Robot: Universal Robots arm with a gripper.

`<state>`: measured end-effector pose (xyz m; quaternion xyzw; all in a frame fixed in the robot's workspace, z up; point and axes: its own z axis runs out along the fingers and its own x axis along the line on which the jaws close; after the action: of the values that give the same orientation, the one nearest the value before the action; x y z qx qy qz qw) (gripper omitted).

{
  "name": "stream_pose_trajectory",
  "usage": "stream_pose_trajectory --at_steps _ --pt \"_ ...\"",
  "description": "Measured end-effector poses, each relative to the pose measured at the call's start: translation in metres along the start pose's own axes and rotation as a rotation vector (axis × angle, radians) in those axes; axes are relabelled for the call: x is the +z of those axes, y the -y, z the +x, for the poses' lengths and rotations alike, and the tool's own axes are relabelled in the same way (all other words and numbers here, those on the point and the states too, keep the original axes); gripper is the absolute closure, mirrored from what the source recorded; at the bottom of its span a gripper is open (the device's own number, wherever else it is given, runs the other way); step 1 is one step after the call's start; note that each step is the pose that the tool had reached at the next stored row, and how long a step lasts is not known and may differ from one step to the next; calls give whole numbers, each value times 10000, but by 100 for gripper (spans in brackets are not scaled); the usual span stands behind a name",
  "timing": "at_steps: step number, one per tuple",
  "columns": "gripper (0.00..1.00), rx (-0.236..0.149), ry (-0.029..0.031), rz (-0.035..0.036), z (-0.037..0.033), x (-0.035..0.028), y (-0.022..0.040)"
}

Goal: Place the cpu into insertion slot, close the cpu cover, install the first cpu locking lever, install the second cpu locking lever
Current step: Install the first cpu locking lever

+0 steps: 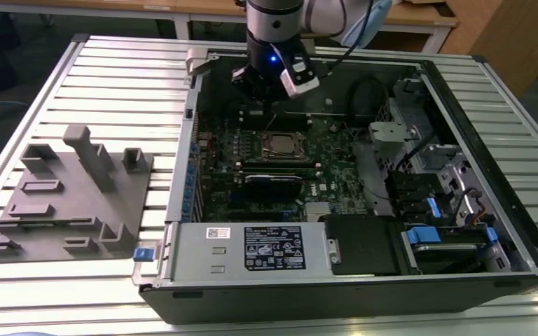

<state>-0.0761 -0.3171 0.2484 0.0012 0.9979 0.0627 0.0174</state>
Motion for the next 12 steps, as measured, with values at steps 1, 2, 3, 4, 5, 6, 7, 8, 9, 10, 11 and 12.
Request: stream_pose_trajectory --at_steps 1,2,3,4,5,6,7,8,9,10,11,12 --pt "89 3 1 1 -3 0 0" --pt "89 5 1 2 -3 0 0" --pt "89 7 1 2 -3 0 0" --pt "89 9 2 2 -3 0 0" --pt "89 10 2 2 -4 0 0" --pt "89 9 5 0 -4 6 0" --pt "89 9 8 1 -4 15 1" --pt "89 7 12 2 -4 24 3" --pt "89 7 17 3 -7 36 4" --pt "89 6 21 4 -11 48 6" --pt "89 7 22 5 -19 58 7" --pt "89 7 23 6 -31 68 8"
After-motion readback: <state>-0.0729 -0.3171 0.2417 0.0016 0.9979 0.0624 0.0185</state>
